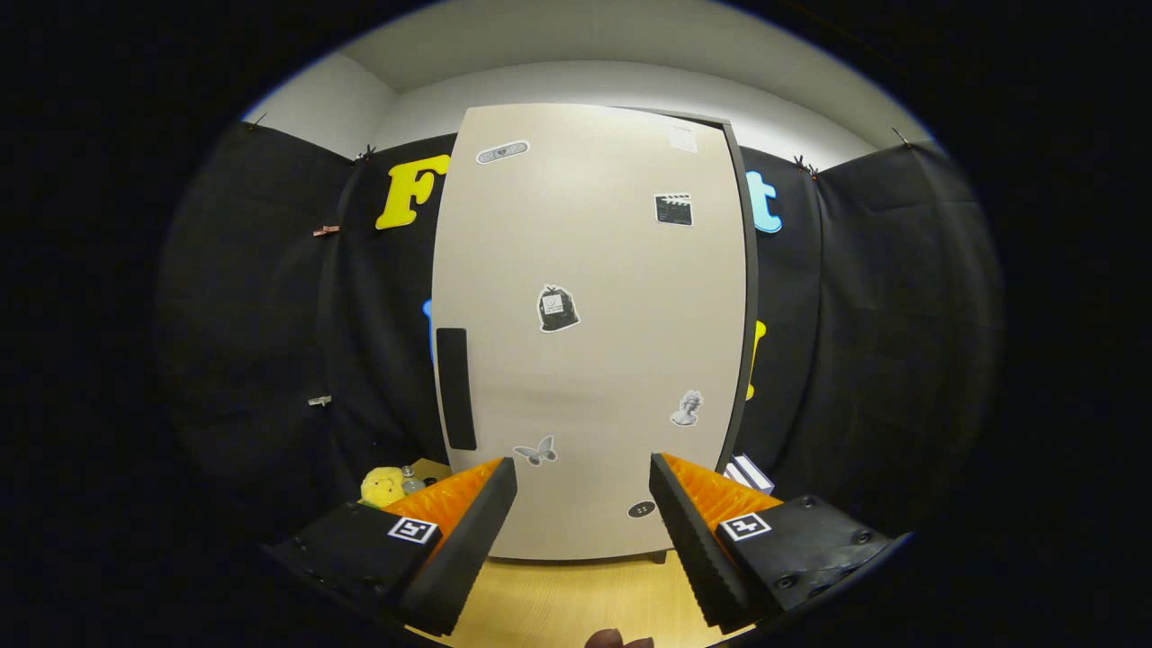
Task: Open the shoe cabinet door, grab the shoes and put them into the shoe cabinet, then close the shoe cabinet door.
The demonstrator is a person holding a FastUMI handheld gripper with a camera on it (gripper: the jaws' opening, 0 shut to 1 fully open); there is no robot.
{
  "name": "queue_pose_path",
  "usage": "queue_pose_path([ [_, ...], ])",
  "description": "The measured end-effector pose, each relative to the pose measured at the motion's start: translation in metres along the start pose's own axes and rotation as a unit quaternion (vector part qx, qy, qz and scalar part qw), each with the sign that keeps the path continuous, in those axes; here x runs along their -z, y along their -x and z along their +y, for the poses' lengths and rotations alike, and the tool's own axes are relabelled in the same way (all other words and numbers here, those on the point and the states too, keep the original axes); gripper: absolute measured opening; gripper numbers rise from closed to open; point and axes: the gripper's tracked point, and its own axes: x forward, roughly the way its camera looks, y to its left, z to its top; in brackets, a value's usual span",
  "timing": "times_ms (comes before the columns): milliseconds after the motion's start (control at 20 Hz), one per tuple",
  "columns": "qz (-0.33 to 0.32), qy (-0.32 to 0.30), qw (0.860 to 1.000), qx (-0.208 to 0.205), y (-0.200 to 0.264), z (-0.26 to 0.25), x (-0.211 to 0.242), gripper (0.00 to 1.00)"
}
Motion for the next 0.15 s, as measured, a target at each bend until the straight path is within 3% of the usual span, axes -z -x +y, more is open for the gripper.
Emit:
queue_pose_path([
  [150, 0.000, -0.003, 1.000, 0.000, -0.0014, -0.0016, 0.0001, 0.98],
])
